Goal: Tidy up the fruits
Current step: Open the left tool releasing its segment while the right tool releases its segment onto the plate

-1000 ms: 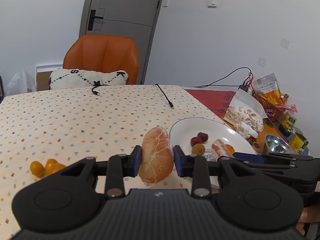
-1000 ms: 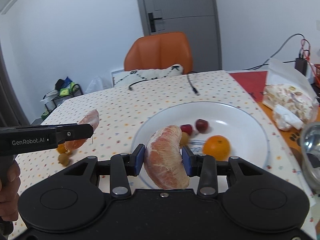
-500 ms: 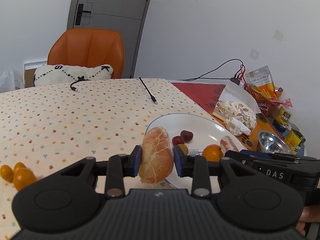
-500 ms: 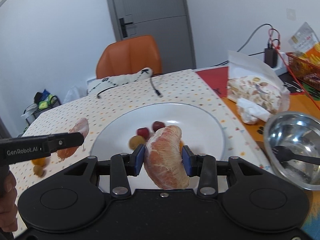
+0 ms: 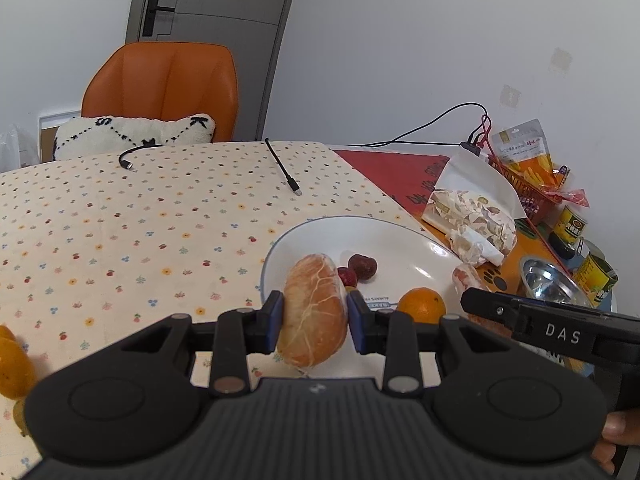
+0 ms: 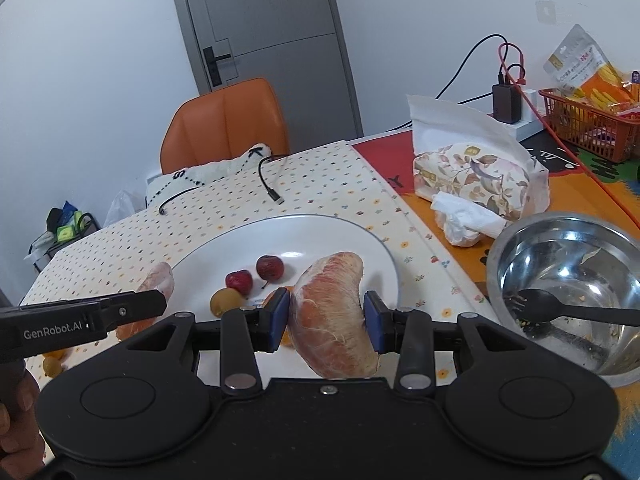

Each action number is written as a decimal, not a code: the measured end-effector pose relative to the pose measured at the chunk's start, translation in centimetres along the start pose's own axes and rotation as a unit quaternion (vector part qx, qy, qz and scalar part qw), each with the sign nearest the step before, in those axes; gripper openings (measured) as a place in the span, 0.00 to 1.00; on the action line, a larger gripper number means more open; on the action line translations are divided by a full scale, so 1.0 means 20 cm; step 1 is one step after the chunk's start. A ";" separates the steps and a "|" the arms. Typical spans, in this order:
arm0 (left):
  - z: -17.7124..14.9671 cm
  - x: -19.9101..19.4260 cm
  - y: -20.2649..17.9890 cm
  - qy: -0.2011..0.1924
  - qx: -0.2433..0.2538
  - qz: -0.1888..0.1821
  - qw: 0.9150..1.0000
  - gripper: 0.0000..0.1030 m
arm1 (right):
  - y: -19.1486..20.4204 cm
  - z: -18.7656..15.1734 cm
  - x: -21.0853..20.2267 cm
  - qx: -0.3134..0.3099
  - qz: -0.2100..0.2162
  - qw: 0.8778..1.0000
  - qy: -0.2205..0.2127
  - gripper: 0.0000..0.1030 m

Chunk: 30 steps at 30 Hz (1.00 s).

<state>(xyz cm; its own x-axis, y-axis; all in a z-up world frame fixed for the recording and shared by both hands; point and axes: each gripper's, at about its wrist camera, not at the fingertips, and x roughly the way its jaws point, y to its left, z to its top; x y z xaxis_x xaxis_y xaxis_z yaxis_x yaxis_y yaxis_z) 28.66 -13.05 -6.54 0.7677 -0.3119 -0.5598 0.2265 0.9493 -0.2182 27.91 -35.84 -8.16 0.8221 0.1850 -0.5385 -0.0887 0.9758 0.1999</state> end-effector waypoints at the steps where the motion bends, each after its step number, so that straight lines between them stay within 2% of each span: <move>1: 0.00 0.01 0.00 0.000 0.000 0.000 1.000 0.32 | -0.01 0.00 0.00 0.001 -0.003 1.000 -0.001 0.37; 10: 0.00 0.06 -0.01 0.014 -0.014 0.003 1.000 0.32 | -0.04 0.01 0.01 0.013 -0.011 1.000 -0.002 0.38; 14: 0.01 0.05 0.00 0.009 -0.024 -0.007 1.000 0.35 | -0.04 0.01 0.00 0.016 -0.008 1.000 -0.008 0.42; 17: 0.02 0.03 0.01 0.010 -0.028 -0.002 1.000 0.37 | -0.04 0.02 -0.01 0.020 -0.006 1.000 -0.010 0.43; 27: 0.02 -0.09 0.10 -0.001 -0.034 0.014 0.999 0.54 | -0.03 0.00 -0.06 0.024 0.001 1.000 -0.011 0.47; 30: 0.02 -0.14 0.13 -0.009 -0.034 0.020 0.999 0.62 | -0.04 -0.01 -0.08 0.026 0.005 1.000 -0.010 0.47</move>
<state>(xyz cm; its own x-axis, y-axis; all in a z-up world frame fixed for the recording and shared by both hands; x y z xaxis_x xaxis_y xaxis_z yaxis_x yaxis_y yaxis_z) 27.25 -9.69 -5.22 0.7859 -0.2729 -0.5549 0.1552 0.9557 -0.2502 26.64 -36.80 -7.62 0.8321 0.1909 -0.5207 -0.0666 0.9665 0.2480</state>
